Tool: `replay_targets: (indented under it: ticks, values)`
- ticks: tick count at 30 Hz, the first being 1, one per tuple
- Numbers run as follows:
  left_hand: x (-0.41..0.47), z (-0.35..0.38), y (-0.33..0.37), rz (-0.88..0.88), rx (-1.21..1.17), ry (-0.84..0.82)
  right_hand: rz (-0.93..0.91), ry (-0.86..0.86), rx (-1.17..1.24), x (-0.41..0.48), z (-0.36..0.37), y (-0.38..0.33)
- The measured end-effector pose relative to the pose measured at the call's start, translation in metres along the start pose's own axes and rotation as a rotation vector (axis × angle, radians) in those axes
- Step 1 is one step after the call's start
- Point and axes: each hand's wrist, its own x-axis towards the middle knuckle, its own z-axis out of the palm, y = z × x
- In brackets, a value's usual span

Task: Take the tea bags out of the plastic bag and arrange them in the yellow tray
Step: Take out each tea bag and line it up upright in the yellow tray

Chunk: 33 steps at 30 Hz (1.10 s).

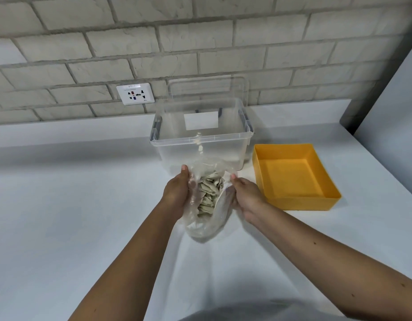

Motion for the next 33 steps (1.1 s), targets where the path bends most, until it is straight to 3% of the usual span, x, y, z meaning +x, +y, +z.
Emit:
replay_targets:
  ticks: [2,5,9,11,13,16,18,22,25,29,33]
  values:
    - [0.006,-0.011,0.002,0.028,0.066,-0.038,0.104,-0.042,0.096,-0.005,-0.005,0.005]
    - [0.002,-0.025,0.011,0.297,0.304,0.159,0.06,-0.097,0.071,-0.013,-0.014,0.006]
    - [-0.022,-0.031,0.012,0.493,0.399,0.116,-0.344,-0.079,-0.225,-0.009,-0.018,0.005]
    - [-0.028,-0.035,0.006,0.563,0.549,0.047,-0.617,-0.1,-0.369,-0.009,-0.019,-0.004]
    - [-0.031,-0.039,0.002,0.542,0.74,-0.029,-0.766,-0.179,-0.545,-0.008,-0.016,-0.016]
    - [-0.035,-0.039,0.002,0.401,0.949,-0.144,-0.695,-0.273,-0.813,0.001,-0.009,-0.025]
    - [-0.037,-0.036,0.005,0.421,1.062,-0.158,-0.603,-0.294,-0.931,0.002,-0.01,-0.032]
    - [-0.035,-0.031,0.011,0.529,1.189,-0.041,-0.672,-0.103,-1.205,-0.003,-0.025,-0.042]
    - [-0.034,-0.025,0.01,0.671,1.25,0.076,-0.752,-0.001,-1.27,-0.008,-0.038,-0.039]
    - [-0.025,-0.023,-0.003,0.571,1.352,-0.01,-0.712,0.044,-1.366,-0.003,-0.043,-0.023]
    - [-0.018,-0.026,-0.002,0.562,1.228,-0.037,-0.734,0.016,-1.275,0.0,-0.043,-0.022]
